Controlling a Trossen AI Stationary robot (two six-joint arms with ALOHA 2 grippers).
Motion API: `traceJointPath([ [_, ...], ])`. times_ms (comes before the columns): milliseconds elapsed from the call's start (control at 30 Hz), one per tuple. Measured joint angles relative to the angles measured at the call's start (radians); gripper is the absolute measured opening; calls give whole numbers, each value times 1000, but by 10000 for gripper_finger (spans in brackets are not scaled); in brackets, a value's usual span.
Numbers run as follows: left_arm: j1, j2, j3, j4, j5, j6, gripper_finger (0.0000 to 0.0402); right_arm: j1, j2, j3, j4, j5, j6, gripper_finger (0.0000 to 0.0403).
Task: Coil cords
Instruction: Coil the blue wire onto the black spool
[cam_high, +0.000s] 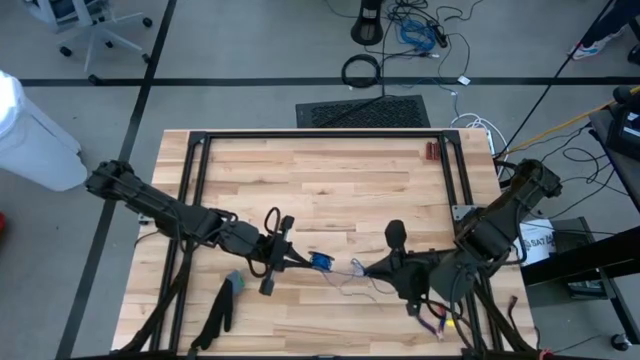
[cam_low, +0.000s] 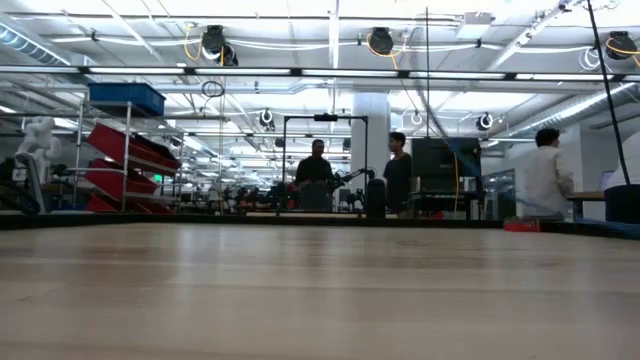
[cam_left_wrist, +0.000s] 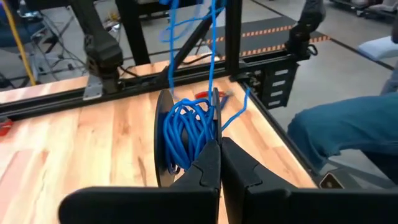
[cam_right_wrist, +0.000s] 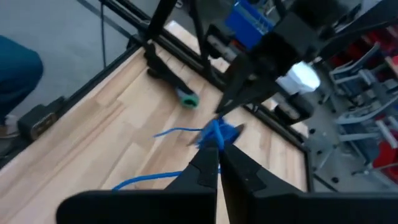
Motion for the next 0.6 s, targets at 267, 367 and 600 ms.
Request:
traceJointPath([
  [267,2,44,0,74,84,-10,0,-62,4,0,81,-10,-83,0],
  [367,2,61,0,109,129,-5,0,-90,13,0,116,-10,-111,0],
  [600,12,108,4,195,192,1,0,-151,54,0,202,-14,-171,0],
])
